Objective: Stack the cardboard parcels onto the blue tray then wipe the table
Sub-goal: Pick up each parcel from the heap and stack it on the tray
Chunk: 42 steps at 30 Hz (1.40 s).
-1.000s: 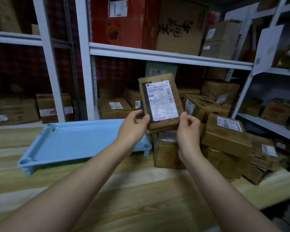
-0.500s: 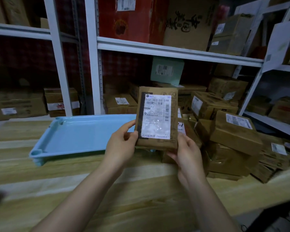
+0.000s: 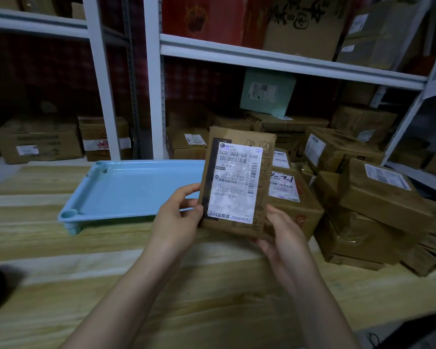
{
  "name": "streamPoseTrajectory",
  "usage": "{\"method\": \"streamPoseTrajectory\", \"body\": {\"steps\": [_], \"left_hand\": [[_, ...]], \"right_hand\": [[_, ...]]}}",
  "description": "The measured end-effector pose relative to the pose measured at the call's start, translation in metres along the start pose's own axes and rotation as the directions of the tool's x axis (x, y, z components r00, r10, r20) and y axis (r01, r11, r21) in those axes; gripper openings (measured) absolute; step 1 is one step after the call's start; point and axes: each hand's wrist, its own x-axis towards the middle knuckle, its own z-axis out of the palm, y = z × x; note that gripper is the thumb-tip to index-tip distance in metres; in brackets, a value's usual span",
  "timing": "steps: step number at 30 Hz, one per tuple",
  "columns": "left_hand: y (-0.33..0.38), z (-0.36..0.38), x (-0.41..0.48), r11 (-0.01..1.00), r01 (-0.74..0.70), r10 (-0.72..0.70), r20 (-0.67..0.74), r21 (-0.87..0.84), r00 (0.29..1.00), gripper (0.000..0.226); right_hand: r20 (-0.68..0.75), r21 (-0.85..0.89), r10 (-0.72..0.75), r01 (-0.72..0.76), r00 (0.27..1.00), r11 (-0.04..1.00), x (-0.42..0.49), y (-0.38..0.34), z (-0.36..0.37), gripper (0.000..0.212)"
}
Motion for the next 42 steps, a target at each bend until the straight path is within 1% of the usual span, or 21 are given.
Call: {"method": "streamPoseTrajectory", "body": {"steps": [2,8,10,12,14,15,18,22,23,26,29,32,35,38,42], "left_hand": [[-0.002,-0.002,0.001,1.000,-0.004,0.004,-0.006,-0.015,1.000,0.037],[-0.009,-0.007,0.003,1.000,-0.021,0.021,-0.038,0.011,0.999,0.037],[-0.009,-0.007,0.003,1.000,-0.014,0.015,-0.044,0.009,0.999,0.036],[-0.007,-0.006,0.002,1.000,0.003,-0.004,-0.058,-0.015,0.998,0.029],[-0.006,-0.006,0.002,0.998,0.023,-0.026,-0.056,-0.053,0.998,0.024],[-0.006,-0.005,0.003,0.998,0.035,-0.038,-0.051,-0.058,0.998,0.024],[-0.008,-0.006,0.003,0.996,0.070,-0.070,0.004,-0.058,0.998,0.037],[-0.010,-0.003,0.003,0.997,0.071,-0.069,0.085,-0.016,0.994,0.049],[-0.010,-0.002,0.003,0.996,0.082,-0.080,0.087,-0.022,0.993,0.048],[-0.005,0.000,0.002,0.982,0.150,-0.139,0.099,-0.112,0.985,0.028],[0.001,0.000,0.001,0.972,0.184,-0.165,0.134,-0.148,0.977,0.030],[0.000,-0.002,0.001,0.970,0.187,-0.167,0.141,-0.152,0.976,0.033],[-0.001,-0.004,0.002,0.976,0.178,-0.158,0.151,-0.129,0.976,0.044],[0.002,-0.006,-0.001,0.978,0.155,-0.135,0.145,-0.137,0.980,0.042],[0.008,-0.007,-0.003,0.974,0.148,-0.129,0.119,-0.169,0.984,0.037]], "right_hand": [[0.010,0.028,0.008,-0.009,1.000,1.000,0.000,0.003,0.001,0.023],[-0.008,0.084,0.010,-0.010,1.000,0.996,0.004,0.011,0.004,0.024],[-0.019,0.111,0.011,-0.009,1.000,0.994,0.003,0.012,0.005,0.029],[-0.010,0.124,0.010,-0.009,1.000,0.992,0.003,0.013,0.005,0.037],[0.010,0.118,-0.003,0.002,1.000,0.993,0.002,0.012,0.004,0.041],[0.017,0.110,-0.014,0.012,1.000,0.994,0.001,0.012,0.004,0.040],[0.032,0.097,-0.048,0.044,0.998,0.994,0.000,0.010,0.002,0.035],[0.041,0.082,-0.068,0.064,0.997,0.995,-0.001,0.009,-0.001,0.024],[0.037,0.081,-0.068,0.065,0.997,0.995,0.000,0.009,-0.002,0.023],[0.032,0.063,-0.065,0.063,0.997,0.996,0.000,0.010,-0.003,0.021],[0.045,0.042,-0.064,0.062,0.997,0.997,0.000,0.010,-0.002,0.021],[0.061,0.070,-0.068,0.064,0.996,0.995,-0.001,0.008,-0.002,0.025],[0.088,0.046,-0.097,0.093,0.991,0.995,-0.003,0.005,-0.001,0.024],[0.100,0.024,-0.110,0.108,0.989,0.994,-0.004,0.004,0.000,0.022],[0.058,0.056,-0.122,0.119,0.991,0.991,-0.002,0.008,0.000,0.020]]}}
